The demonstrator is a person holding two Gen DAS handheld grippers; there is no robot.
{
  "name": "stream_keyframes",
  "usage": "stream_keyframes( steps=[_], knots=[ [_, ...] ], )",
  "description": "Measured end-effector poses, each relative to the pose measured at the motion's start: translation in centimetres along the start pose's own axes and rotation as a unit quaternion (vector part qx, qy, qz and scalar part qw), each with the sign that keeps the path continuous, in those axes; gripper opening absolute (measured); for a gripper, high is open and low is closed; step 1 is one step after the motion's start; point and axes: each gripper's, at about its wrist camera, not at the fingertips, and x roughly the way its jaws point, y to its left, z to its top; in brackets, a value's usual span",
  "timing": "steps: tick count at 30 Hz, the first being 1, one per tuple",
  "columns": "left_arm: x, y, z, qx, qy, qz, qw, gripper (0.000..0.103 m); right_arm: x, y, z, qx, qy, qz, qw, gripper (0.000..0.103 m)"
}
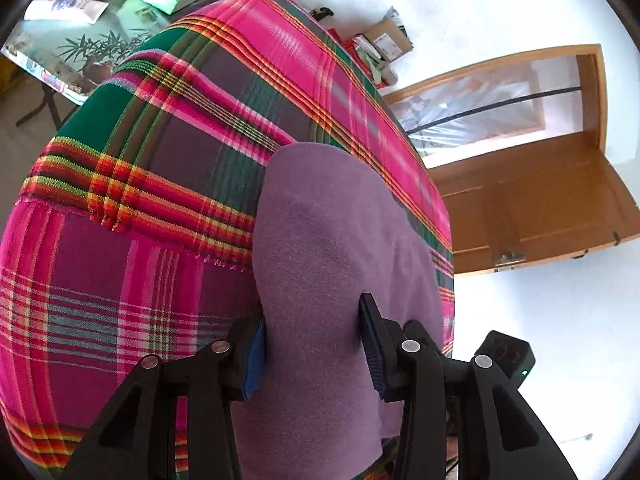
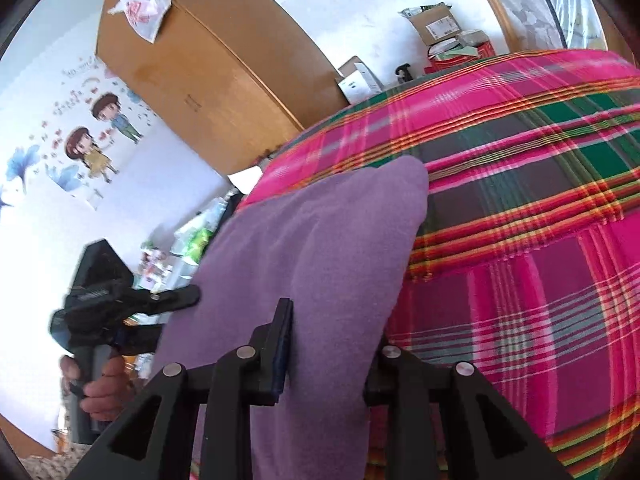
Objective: Fold clothes
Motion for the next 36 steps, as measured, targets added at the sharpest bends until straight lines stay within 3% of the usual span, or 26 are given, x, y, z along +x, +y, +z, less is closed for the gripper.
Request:
stream_keyframes(
  steps=[4,8,17,24,28,32,36],
  knots=[
    [-1.9,1.5,0.6,-0.006,0.003,-0.001,1.0000,0.045,0.5,0.0,-0.2,-0.007,0.006,-0.025,1.000,0.034],
    [-2.4,3.1,0.8,-0.007,-0.001,0.000,1.0000,0.047,0.5,-0.4,-0.1,-0.011,0.005,-0.053,0.999,0.052],
    [-5.5,3.0,-1.8,0.000,-0.024,0.022,0.9995,0.048,-1.7,-1.1,-0.4,0.016,-0.002,-0.069,0.997,0.051],
    [-5.9,2.2,-4.4,0.012,-0.033,0.051,0.9981,0.048,-4.5,2.6,-3.3,-0.084,-0.042,-0.109,0.990,0.041],
    [-6.2,2.7,-5.9,0.015,-0.032,0.070,0.9969,0.048,-4.9,3.1,-4.9,-0.103,-0.032,-0.108,0.988,0.038],
    [-5.6,2.3,-6.1,0.021,-0.033,0.080,0.9960,0.048,-4.2,2.0,-6.0,-0.096,-0.005,-0.143,0.985,0.036],
    [-5.3,2.1,-6.3,0.020,-0.029,0.092,0.9951,0.048,-5.2,2.0,-6.7,-0.088,-0.005,-0.150,0.985,0.036]
  ],
)
